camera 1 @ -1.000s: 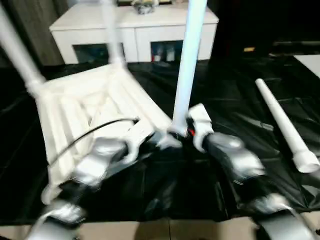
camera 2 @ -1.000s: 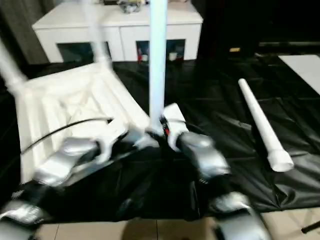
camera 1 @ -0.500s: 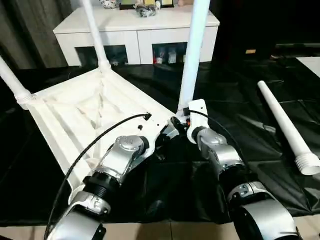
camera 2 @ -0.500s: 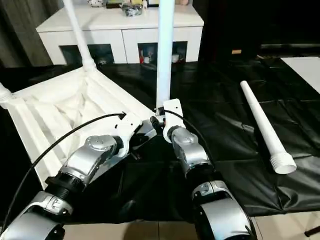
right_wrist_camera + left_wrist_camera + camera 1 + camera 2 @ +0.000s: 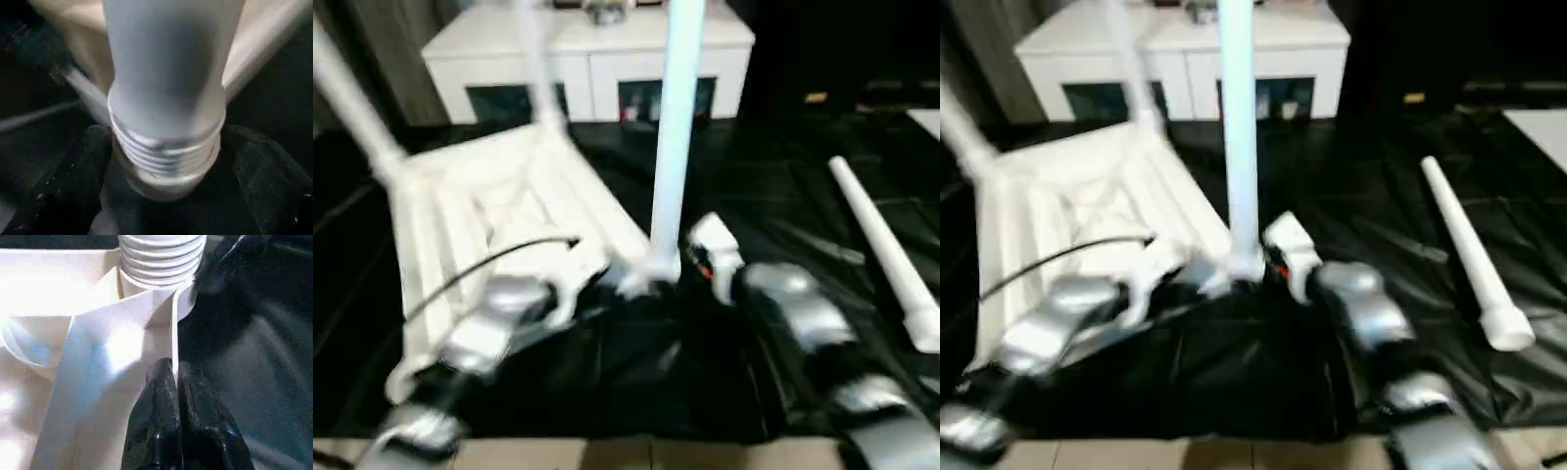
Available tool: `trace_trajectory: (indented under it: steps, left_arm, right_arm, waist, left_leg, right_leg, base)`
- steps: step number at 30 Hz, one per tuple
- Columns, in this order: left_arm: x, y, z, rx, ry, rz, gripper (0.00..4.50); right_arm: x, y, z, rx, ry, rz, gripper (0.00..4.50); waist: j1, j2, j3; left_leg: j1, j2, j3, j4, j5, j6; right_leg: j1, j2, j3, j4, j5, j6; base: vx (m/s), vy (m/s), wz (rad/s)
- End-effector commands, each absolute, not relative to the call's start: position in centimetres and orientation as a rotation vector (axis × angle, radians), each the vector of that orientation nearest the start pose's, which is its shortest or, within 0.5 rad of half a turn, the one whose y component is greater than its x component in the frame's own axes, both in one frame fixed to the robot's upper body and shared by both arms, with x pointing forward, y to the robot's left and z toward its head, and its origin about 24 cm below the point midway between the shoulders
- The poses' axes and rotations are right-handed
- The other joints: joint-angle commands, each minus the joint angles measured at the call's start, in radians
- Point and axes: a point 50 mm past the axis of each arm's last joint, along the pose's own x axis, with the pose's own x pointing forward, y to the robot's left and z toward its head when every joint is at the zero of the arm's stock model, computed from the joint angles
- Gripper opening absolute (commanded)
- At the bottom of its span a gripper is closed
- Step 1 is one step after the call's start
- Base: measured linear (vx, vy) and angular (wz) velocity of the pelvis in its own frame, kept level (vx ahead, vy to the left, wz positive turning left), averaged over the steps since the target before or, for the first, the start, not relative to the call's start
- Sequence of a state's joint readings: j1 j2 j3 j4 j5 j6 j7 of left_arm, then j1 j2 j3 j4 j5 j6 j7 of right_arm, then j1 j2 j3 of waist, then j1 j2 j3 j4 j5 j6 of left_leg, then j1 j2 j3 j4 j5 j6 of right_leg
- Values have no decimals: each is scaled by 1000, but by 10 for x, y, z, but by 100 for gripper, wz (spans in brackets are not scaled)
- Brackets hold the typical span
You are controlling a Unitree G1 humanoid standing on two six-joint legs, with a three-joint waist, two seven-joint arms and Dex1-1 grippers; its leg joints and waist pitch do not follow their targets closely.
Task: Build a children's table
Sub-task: Rotate leg to tighten
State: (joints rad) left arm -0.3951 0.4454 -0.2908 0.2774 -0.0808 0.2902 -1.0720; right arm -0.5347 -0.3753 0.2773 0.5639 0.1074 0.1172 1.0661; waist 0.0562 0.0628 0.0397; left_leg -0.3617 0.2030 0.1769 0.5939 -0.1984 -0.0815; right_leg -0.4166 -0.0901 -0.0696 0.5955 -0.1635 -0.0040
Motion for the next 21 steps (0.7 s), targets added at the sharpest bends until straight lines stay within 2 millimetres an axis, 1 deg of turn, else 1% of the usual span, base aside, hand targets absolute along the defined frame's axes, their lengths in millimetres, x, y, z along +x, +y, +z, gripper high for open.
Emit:
trace_trajectory:
  steps: [1,2,3,4,5,6,7,8,10,13,15,16,18,20,21]
  left_arm:
    - [279,133,53,285,426,-1339,0]
    - [279,133,53,282,422,-1343,0]
    - [279,134,53,277,421,-1348,0]
    - [278,135,54,274,421,-1353,0]
    - [278,136,54,274,423,-1354,0]
    - [278,136,54,274,424,-1357,0]
    - [278,136,54,275,424,-1358,0]
    - [277,137,54,274,424,-1363,0]
    - [277,137,55,273,423,-1366,0]
    - [277,137,55,274,422,-1368,0]
    - [277,138,54,280,424,-1365,0]
    - [277,138,54,282,425,-1364,0]
    - [277,139,54,285,427,-1363,0]
    - [277,139,53,286,427,-1361,0]
    - [277,139,53,286,429,-1361,0]
  right_arm:
    - [310,-138,51,-266,394,1257,394]
    - [309,-138,52,-261,396,1268,394]
    - [306,-136,53,-249,398,1303,394]
    - [304,-135,54,-242,399,1332,394]
    - [302,-134,55,-237,397,1355,394]
    - [301,-133,55,-231,396,1368,394]
    - [300,-132,56,-227,396,1377,394]
    - [299,-131,57,-216,393,1401,394]
    - [298,-130,57,-207,392,1415,394]
    - [296,-129,57,-197,395,1429,394]
    - [295,-130,56,-192,407,1436,365]
    - [295,-130,56,-192,410,1437,355]
    - [294,-131,55,-192,417,1435,349]
    - [294,-130,55,-188,418,1436,324]
    - [293,-129,54,-175,418,1437,317]
  waist:
    - [1,-10,-67]
    - [4,-11,-66]
    - [7,-12,-63]
    - [7,-14,-63]
    - [8,-14,-62]
    - [8,-14,-62]
    - [7,-16,-62]
    - [8,-15,-61]
    - [7,-18,-61]
    - [8,-18,-62]
    - [8,-18,-63]
    - [9,-16,-63]
    - [10,-18,-64]
    - [11,-18,-64]
    - [12,-16,-63]
  left_leg:
    - [2,22,3,-62,-137,115]
    - [2,22,5,-60,-138,118]
    - [3,23,6,-61,-150,115]
    - [2,23,6,-61,-159,112]
    - [0,23,4,-63,-173,103]
    - [3,24,4,-64,-181,93]
    - [4,24,5,-64,-186,90]
    - [4,23,5,-64,-193,86]
    - [1,23,4,-65,-190,80]
    - [0,22,3,-64,-172,79]
    - [-1,21,3,-63,-158,83]
    - [-1,21,3,-62,-156,84]
    - [-1,21,4,-61,-151,86]
    - [-1,21,4,-61,-150,85]
    - [-1,21,3,-62,-153,84]
  right_leg:
    - [59,-36,34,-45,-95,-283]
    - [57,-37,34,-46,-90,-287]
    - [53,-37,35,-48,-103,-289]
    - [55,-38,35,-49,-118,-286]
    - [57,-39,35,-49,-147,-276]
    - [55,-40,36,-52,-165,-267]
    - [54,-40,36,-53,-170,-266]
    - [54,-40,37,-54,-182,-263]
    - [55,-41,38,-55,-193,-256]
    - [56,-41,38,-52,-184,-253]
    - [56,-41,37,-51,-169,-255]
    - [56,-40,37,-50,-166,-256]
    - [57,-41,37,-49,-159,-258]
    - [57,-40,37,-49,-162,-256]
    - [56,-41,37,-50,-166,-256]
  base:
    - [0,0,0]
    - [0,0,0]
    - [0,0,0]
    - [0,0,0]
    - [0,0,0]
    - [0,0,0]
    - [0,0,0]
    - [0,0,0]
    - [0,0,0]
    - [0,0,0]
    - [0,0,0]
    - [0,0,0]
    - [0,0,0]
    - [0,0,0]
    - [0,0,0]
